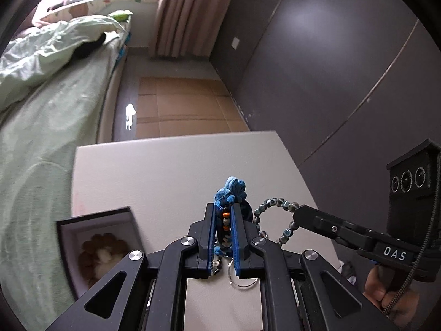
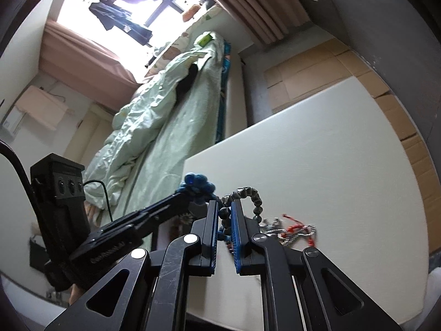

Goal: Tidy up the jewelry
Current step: 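Lift the blue strands with the right tool and drop them into the black box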

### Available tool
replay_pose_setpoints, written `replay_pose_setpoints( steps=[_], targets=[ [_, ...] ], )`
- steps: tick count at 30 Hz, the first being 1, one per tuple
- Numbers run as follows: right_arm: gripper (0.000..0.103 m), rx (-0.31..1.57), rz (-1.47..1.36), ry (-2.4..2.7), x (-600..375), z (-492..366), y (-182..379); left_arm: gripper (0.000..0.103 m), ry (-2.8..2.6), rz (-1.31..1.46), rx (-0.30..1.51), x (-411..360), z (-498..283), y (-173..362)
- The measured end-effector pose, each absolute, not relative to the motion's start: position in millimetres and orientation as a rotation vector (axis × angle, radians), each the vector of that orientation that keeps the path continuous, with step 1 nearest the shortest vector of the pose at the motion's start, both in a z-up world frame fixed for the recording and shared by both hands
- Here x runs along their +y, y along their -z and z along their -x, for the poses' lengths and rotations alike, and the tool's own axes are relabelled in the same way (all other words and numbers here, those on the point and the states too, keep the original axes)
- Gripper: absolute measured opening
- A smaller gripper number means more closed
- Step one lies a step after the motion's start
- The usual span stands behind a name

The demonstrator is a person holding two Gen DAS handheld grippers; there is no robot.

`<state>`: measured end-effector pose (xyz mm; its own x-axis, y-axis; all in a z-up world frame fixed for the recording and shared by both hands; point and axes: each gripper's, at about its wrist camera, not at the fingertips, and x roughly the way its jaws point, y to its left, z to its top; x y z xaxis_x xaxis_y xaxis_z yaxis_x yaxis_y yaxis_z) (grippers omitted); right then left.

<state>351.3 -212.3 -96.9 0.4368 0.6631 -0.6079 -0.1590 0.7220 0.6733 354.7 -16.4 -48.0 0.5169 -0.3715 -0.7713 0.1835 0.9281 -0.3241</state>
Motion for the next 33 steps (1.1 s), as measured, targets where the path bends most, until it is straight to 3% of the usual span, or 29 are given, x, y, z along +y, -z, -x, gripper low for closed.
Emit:
replay_pose_setpoints(
  steps=[11,23,26,27,28,30,33],
  targets=[
    [0.01,0.956,-0.573,-0.618,-179.9,-339.6,72.3,0.011,0.269,0.232,0.916,24.0,-328.5,23.3],
    [0.01,0.944,-0.551,-0.643,-148.6,-327.1,57.1,0.011,0.178,0.312,0.936,73.0,-317.2,39.0],
    [0.01,0.954,-0.546,-0.645,-140.6,-325.2,56.8,0.018,0.163,0.336,0.967,83.1,-320.7,46.0],
    [0.01,0.956,-0.544,-0.646,-137.9,-325.3,56.9,0.028,0.154,0.344,0.977,86.1,-321.6,47.9],
    [0.01,0.957,-0.541,-0.648,-133.6,-324.3,55.9,0.046,0.152,0.351,0.979,88.6,-321.2,49.0],
    [0.01,0.955,-0.536,-0.656,-128.5,-323.5,55.3,0.063,0.149,0.363,0.949,94.6,-318.7,45.8],
    [0.01,0.954,-0.532,-0.672,-117.4,-322.5,54.9,0.065,0.134,0.361,0.914,101.6,-314.8,38.7]
  ],
)
